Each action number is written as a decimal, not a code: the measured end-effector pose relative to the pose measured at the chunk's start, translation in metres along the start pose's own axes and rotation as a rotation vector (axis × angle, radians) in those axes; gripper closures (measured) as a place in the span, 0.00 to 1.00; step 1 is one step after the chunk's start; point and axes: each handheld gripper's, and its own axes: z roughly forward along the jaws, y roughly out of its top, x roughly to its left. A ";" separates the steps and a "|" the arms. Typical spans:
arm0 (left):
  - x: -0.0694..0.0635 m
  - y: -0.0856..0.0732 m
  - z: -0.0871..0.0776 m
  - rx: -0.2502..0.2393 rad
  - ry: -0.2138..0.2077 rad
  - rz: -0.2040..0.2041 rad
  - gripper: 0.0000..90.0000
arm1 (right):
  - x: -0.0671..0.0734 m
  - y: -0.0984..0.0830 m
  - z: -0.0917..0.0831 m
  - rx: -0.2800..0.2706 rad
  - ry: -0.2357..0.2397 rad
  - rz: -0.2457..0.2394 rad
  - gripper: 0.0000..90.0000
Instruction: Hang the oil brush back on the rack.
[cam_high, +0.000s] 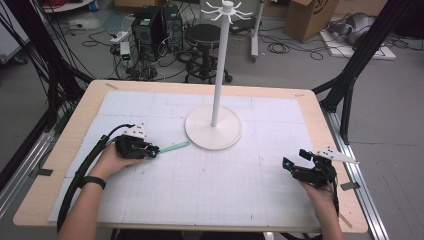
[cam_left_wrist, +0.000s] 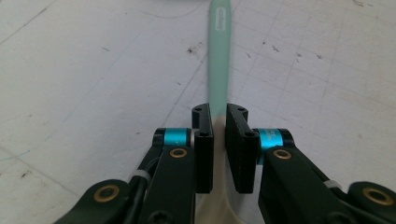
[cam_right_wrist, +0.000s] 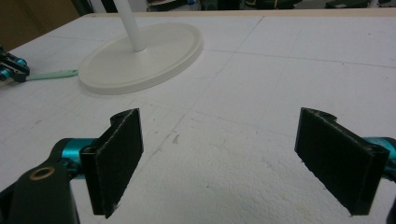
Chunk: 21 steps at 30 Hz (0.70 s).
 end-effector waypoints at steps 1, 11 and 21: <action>0.000 0.000 0.000 0.002 0.003 0.007 0.92 | 0.000 0.000 0.000 0.000 0.000 0.001 0.16; -0.008 0.006 -0.012 -0.040 0.010 0.038 0.92 | -0.001 0.001 -0.001 -0.009 0.000 -0.002 0.16; -0.013 0.022 -0.050 -0.276 0.056 0.004 0.92 | -0.001 0.001 -0.001 -0.004 -0.004 0.002 0.16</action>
